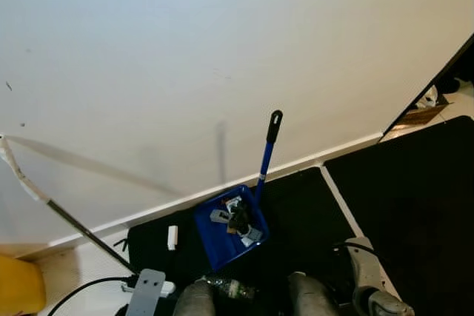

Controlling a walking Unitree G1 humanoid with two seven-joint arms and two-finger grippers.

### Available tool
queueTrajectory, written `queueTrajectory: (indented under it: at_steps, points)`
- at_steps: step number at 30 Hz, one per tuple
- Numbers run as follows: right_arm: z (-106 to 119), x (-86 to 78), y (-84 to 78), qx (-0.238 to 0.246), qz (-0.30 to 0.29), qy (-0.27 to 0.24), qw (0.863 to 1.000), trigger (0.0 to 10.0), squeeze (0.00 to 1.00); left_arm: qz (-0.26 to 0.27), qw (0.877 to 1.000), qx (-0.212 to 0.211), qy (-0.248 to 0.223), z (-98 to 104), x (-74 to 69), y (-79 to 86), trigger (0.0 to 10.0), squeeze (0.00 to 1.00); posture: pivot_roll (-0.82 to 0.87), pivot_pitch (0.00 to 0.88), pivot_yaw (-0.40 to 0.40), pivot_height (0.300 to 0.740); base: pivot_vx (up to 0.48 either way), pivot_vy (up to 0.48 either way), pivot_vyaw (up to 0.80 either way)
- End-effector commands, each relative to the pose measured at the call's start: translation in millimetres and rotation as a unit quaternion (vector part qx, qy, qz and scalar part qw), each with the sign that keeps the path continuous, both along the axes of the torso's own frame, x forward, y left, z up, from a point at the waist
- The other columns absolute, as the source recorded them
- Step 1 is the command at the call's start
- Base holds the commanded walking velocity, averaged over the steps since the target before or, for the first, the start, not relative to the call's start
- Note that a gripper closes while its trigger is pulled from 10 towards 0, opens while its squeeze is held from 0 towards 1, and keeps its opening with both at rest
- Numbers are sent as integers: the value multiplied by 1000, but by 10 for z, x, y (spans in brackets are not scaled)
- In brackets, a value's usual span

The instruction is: Sweep floor

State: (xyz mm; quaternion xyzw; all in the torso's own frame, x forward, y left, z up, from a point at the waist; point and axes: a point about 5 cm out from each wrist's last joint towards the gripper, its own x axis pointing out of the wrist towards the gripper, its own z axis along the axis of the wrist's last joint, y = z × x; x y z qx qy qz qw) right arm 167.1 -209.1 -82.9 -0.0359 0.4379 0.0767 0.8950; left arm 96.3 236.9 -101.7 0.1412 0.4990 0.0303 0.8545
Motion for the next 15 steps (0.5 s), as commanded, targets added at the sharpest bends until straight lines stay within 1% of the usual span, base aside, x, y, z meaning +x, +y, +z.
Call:
queueTrajectory:
  at_steps: [1, 15]
  points:
    - [-35, -84, -19, -1, -2, 16, 1000, 10000, 0, -1, 1000, -7, 14, -33, -87, -46, 10000, 0, 12, 146, -36, 740, 0, 0, 0]
    - [-35, -84, -26, -1, -5, 16, 1000, 10000, 0, 1, 1000, -9, 13, -33, -80, -50, 10000, 0, 11, 146, -36, 740, 0, 0, 0]
